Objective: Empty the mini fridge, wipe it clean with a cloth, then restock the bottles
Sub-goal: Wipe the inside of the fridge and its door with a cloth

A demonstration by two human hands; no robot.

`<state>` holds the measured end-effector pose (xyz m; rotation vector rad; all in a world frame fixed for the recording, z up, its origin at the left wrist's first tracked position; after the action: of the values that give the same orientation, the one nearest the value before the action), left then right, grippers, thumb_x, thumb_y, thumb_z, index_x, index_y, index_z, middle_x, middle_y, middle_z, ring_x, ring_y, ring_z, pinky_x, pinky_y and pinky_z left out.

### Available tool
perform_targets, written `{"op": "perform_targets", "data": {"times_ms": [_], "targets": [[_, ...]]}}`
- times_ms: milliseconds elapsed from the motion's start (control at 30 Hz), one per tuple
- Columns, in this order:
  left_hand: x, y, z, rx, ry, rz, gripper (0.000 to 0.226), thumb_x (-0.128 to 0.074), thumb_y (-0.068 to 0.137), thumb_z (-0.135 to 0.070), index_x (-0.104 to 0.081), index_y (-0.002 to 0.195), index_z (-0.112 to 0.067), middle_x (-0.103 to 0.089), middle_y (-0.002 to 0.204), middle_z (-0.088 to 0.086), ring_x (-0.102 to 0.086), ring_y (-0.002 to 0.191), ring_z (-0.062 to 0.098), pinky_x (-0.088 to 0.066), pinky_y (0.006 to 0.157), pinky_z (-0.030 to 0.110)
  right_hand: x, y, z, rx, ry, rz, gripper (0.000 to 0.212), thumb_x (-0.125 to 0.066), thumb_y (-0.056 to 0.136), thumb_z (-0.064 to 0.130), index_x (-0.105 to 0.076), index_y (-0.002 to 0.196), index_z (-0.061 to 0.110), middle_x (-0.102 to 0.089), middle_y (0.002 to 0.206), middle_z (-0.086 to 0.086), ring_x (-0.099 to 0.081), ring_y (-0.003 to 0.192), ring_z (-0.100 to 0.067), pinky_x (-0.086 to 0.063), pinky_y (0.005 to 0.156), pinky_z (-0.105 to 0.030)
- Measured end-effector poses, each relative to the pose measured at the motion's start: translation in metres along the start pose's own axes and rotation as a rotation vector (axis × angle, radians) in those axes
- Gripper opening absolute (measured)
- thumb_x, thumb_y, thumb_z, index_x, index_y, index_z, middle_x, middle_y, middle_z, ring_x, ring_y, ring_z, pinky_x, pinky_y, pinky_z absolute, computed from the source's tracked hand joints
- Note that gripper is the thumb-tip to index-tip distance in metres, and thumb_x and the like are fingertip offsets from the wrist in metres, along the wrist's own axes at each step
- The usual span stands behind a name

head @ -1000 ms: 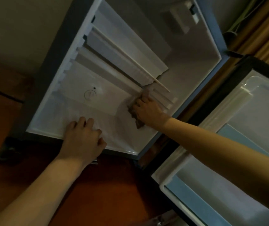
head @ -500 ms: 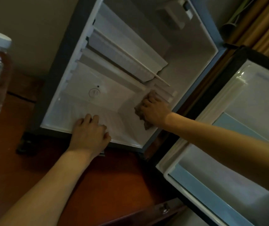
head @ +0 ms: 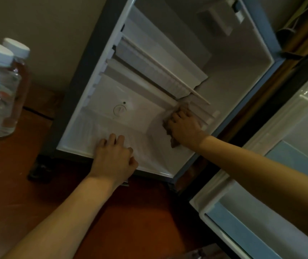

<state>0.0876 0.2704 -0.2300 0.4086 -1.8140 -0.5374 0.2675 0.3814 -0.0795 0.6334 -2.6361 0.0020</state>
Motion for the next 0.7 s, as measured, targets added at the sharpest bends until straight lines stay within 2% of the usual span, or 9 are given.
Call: {"op": "perform_targets", "data": {"times_ms": [67,133,200,233,300,400,500,600,700], "targets": [[-0.001,-0.001,0.001,-0.012,-0.007,-0.012,0.041,-0.039,0.093,-0.046,-0.073,0.105,-0.027,-0.056,0.112,0.004,-0.047,0.111,0.025,-0.04,0.088,0.039,0.004,-0.018,0.0,-0.025,0.006,0.011,0.068,-0.054,0.092,0.053,-0.038,0.147,0.017,-0.035,0.152,-0.012,-0.031,0.139,-0.034,-0.021,0.117,-0.047],[-0.001,-0.003,0.003,-0.022,-0.015,-0.004,0.04,-0.041,0.094,-0.046,-0.074,0.108,-0.028,-0.056,0.114,0.004,-0.048,0.112,0.025,-0.041,0.09,0.038,0.007,-0.038,-0.001,-0.031,0.026,-0.026,0.063,-0.058,0.09,0.05,-0.045,0.143,0.017,-0.041,0.148,-0.012,-0.037,0.135,-0.034,-0.025,0.116,-0.048],[0.0,-0.005,0.002,-0.027,-0.021,0.012,0.04,-0.041,0.095,-0.046,-0.073,0.111,-0.029,-0.056,0.117,0.003,-0.047,0.114,0.025,-0.041,0.092,0.038,0.008,-0.056,-0.004,-0.025,0.024,-0.134,0.051,-0.078,0.074,0.044,-0.069,0.114,0.014,-0.064,0.12,-0.013,-0.058,0.111,-0.033,-0.043,0.103,-0.047],[0.0,-0.005,0.003,-0.028,-0.023,0.017,0.04,-0.041,0.096,-0.046,-0.072,0.113,-0.03,-0.056,0.118,0.003,-0.046,0.115,0.025,-0.041,0.093,0.037,0.006,-0.061,-0.005,-0.012,0.016,-0.205,0.046,-0.085,0.064,0.042,-0.074,0.098,0.014,-0.069,0.104,-0.012,-0.063,0.096,-0.033,-0.05,0.095,-0.045],[0.0,-0.007,0.003,-0.039,-0.037,0.012,0.039,-0.041,0.097,-0.046,-0.072,0.115,-0.03,-0.055,0.118,0.003,-0.046,0.116,0.025,-0.042,0.095,0.037,0.001,-0.064,-0.007,-0.007,0.031,-0.257,0.042,-0.089,0.058,0.039,-0.075,0.088,0.014,-0.07,0.094,-0.012,-0.065,0.087,-0.033,-0.054,0.089,-0.046],[0.0,-0.007,0.003,-0.036,-0.04,0.004,0.039,-0.041,0.097,-0.047,-0.071,0.117,-0.031,-0.056,0.118,0.002,-0.046,0.116,0.024,-0.042,0.095,0.037,0.007,-0.05,-0.007,0.023,0.031,-0.154,0.058,-0.081,0.069,0.049,-0.071,0.114,0.013,-0.065,0.118,-0.014,-0.059,0.11,-0.036,-0.044,0.104,-0.049],[0.0,-0.005,0.002,-0.041,-0.024,-0.03,0.039,-0.043,0.095,-0.047,-0.073,0.113,-0.03,-0.057,0.115,0.002,-0.048,0.114,0.024,-0.043,0.093,0.038,0.002,-0.027,-0.01,-0.021,0.085,-0.071,0.063,-0.051,0.094,0.051,-0.041,0.146,0.017,-0.037,0.151,-0.011,-0.033,0.138,-0.034,-0.028,0.114,-0.047],[-0.004,-0.003,0.004,-0.042,-0.017,-0.042,0.036,-0.045,0.092,-0.047,-0.074,0.105,-0.03,-0.057,0.109,0.001,-0.049,0.109,0.023,-0.042,0.089,0.038,-0.002,-0.004,-0.009,-0.035,0.068,-0.049,0.074,-0.057,0.088,0.058,-0.038,0.147,0.018,-0.038,0.15,-0.011,-0.033,0.137,-0.035,-0.031,0.111,-0.047],[-0.012,0.002,0.005,-0.055,-0.015,-0.078,0.028,-0.056,0.084,-0.044,-0.077,0.086,-0.026,-0.059,0.096,0.004,-0.053,0.097,0.025,-0.045,0.079,0.041,0.002,0.014,-0.011,-0.053,0.006,-0.039,0.087,-0.064,0.079,0.064,-0.035,0.148,0.018,-0.038,0.148,-0.01,-0.032,0.136,-0.036,-0.021,0.117,-0.049]]}}
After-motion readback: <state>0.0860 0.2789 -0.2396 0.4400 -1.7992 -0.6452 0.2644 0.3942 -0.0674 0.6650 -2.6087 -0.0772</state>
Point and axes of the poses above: each hand's wrist, its own y-axis towards the middle knuckle, its own x-axis out of the back of the hand, z = x × y, the point moved 2 cm from there along y, towards the middle knuckle
